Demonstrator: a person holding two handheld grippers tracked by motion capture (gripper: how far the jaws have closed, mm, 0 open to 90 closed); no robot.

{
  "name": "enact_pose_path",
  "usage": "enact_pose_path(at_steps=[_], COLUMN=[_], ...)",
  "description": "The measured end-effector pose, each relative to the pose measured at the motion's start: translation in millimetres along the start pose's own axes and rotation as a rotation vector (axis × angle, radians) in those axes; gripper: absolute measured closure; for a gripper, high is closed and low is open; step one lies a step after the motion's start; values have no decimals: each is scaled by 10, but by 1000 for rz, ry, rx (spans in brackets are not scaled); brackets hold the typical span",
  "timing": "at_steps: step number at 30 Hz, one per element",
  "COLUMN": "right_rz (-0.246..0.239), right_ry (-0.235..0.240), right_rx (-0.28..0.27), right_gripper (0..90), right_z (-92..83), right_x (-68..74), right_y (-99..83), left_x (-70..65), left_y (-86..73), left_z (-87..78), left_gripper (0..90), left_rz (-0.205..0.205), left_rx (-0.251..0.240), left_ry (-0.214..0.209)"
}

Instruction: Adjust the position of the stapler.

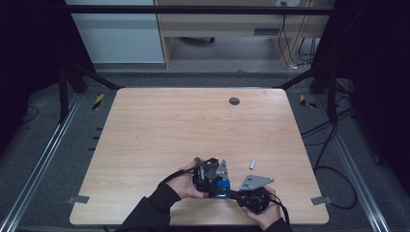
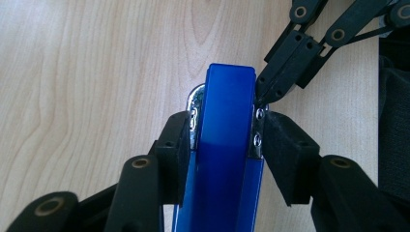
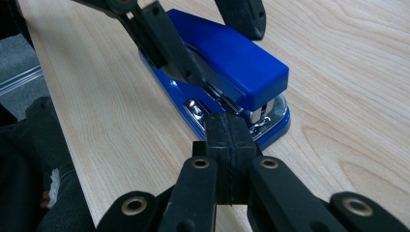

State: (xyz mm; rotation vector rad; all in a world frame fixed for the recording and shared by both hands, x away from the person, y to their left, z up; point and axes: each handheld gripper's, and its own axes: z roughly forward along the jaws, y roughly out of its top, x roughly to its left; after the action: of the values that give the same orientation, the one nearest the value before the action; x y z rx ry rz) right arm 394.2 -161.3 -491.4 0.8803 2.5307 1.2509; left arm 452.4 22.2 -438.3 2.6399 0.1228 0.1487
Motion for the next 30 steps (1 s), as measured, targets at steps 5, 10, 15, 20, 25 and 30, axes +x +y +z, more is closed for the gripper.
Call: enact_pose_path(at_steps=[5,10,15,20,25,30], right_rz=[10,9,8,4,7,11], right_ry=[-6,1,-6,-8,-12,-21], right_rx=[-2,-1,1,0,0,-9], right_gripper=[900,900,900,900,900,900], right_z=[14,14,10,24,32,44], right_x=[-5,-12,-14,-8,-13,-16], right_y=[-4,-4,-4,-5,-4,-2], left_x=[17,35,49,57,57,63], left_y=[14,28,33,41,46,44], left_z=[47,89,115,151,149,147], left_gripper=[552,563,584,605,629,634], left_rz=[16,18,31,50,55,43], left_rx=[24,33,52,74,78,75], left_ry=[-1,-2,-4,-7,-12,-22])
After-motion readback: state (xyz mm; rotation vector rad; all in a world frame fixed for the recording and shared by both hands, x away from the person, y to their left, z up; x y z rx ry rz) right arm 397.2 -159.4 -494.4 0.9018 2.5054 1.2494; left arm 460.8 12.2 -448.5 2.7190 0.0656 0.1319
